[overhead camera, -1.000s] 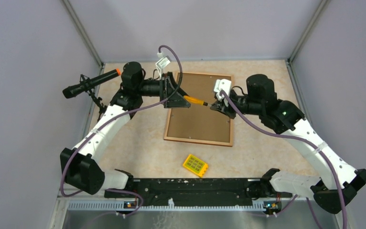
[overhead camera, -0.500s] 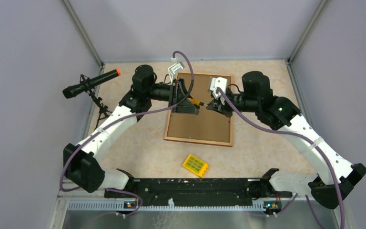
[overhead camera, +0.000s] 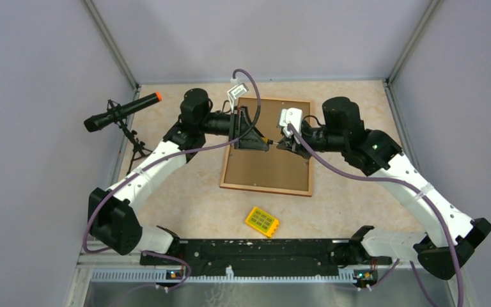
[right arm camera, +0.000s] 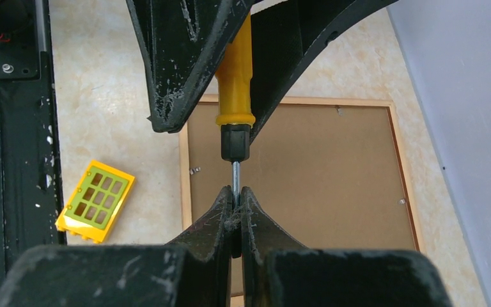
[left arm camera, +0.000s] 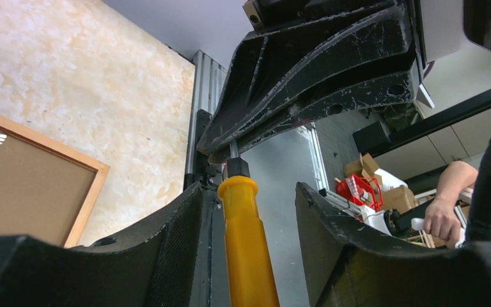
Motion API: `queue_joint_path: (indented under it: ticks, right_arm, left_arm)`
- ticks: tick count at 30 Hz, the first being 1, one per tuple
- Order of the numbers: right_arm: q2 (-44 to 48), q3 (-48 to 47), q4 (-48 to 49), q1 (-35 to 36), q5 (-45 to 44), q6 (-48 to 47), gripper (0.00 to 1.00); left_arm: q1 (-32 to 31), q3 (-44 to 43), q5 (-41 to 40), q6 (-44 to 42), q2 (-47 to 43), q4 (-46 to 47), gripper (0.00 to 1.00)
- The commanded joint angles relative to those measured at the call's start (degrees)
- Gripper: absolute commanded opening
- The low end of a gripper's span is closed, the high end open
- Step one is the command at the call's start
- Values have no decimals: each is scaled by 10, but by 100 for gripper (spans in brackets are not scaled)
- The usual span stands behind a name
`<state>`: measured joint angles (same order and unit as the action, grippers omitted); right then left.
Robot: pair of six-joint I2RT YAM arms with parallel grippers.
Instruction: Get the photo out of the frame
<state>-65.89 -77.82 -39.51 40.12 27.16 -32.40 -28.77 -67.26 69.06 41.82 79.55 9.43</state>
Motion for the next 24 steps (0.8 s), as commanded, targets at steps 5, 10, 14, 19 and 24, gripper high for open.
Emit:
queue_joint_path:
  ticks: [5, 10, 14, 19, 24]
  right_arm:
    - [5, -12, 12, 11, 12, -8, 0]
    - [3, -5, 9, 14, 14, -9, 0]
    - [7, 0, 5, 15, 9, -10, 0]
    - [13, 8, 6, 15, 4, -10, 0]
    - [14, 17, 3, 15, 3, -12, 0]
  left_arm:
    - [1, 16, -24, 7, -17, 40, 55]
    - [1, 20, -29, 15, -16, 51, 51]
    - [2, 32, -25, 29, -20, 76, 55]
    - [2, 35, -26, 33, -23, 79, 56]
    - [1, 37, -22, 40, -21, 90, 54]
